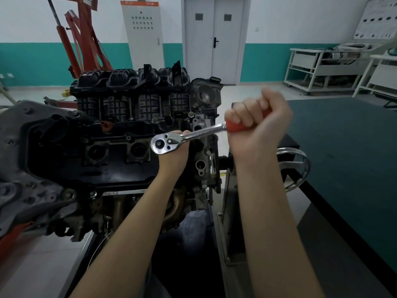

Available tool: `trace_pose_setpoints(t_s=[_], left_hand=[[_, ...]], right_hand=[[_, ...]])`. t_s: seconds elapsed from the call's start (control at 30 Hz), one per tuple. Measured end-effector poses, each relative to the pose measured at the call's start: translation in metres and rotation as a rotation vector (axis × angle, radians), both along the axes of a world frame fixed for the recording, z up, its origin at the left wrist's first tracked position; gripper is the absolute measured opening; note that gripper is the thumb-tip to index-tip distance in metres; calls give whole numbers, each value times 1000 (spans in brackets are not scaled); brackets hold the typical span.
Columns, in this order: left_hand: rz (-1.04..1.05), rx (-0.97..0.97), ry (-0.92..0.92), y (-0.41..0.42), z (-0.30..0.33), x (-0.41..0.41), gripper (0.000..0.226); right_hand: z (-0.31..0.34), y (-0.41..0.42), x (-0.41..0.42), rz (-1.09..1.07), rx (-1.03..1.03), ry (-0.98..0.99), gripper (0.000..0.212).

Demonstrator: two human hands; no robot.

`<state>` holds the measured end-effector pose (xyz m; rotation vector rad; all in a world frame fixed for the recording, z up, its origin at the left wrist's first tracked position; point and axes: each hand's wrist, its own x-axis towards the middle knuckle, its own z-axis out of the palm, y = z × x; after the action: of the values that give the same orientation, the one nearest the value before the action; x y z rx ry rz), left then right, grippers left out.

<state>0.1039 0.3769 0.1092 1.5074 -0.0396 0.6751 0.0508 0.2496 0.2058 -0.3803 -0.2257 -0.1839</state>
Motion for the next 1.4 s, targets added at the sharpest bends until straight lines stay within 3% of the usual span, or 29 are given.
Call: trace_pose_setpoints(t_s=[0.13,0.23,0.57,0.73,0.87,0.97,1.2,1.3,1.4], left_hand=[[-78,11,-81,3,4,-6,40],[-77,39,-98,3,4,-7,46],[-8,139,-32,4,-4,3,45],[-17,112,-83,5,-1,0,44],[-69,107,-128,3,1,-5,48],[-63,121,-126,3,1,-4,49],[-19,157,-30,5,-4,4,39],[-28,146,-76,3,0,2,35],[-50,117,-79,5,0,1,36]], right_hand=[[-52,16,-41,-138,222,-18,43],[-62,18,-46,-142,266,-27,47],[21,-11,21,177,-132,-32,39],[-16,1,-15,-40,65,-21,34],[-54,13,-46,-165,271,17,44],[-50,8,-40,-144,238,-7,44],[15,-8,15,91,-104,-29,35],[17,-8,15,106,-81,-22,40],[-12,0,-9,-30,58,-11,40]])
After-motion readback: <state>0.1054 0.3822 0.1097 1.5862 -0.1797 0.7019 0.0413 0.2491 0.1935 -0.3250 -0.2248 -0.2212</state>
